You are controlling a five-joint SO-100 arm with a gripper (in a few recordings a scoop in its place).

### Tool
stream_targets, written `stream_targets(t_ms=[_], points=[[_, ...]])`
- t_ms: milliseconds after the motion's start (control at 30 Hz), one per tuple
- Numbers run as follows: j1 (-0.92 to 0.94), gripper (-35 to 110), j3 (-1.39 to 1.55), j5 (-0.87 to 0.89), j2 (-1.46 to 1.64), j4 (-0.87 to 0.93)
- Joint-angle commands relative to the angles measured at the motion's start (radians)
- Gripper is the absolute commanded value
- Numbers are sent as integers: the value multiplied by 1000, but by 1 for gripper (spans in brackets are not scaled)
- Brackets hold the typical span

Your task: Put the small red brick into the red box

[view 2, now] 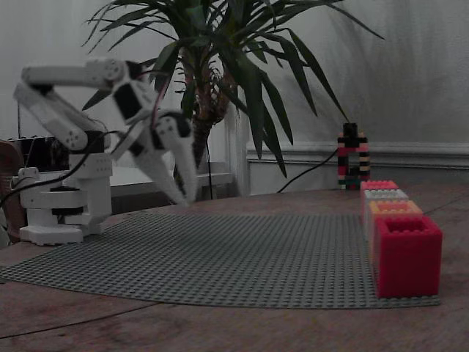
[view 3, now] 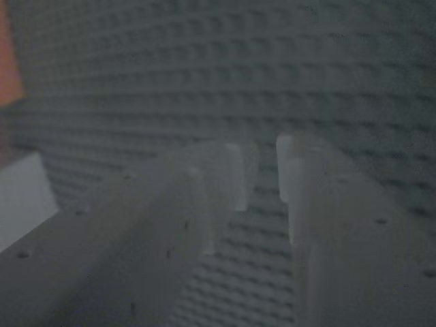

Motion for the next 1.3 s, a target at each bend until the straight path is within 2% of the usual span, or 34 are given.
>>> stream_targets(t_ms=[0,367,1267], points=[[-18,0,77,-12,235,55],[-31,0,167,38,523,270],[-54,0,204,86,566,295]])
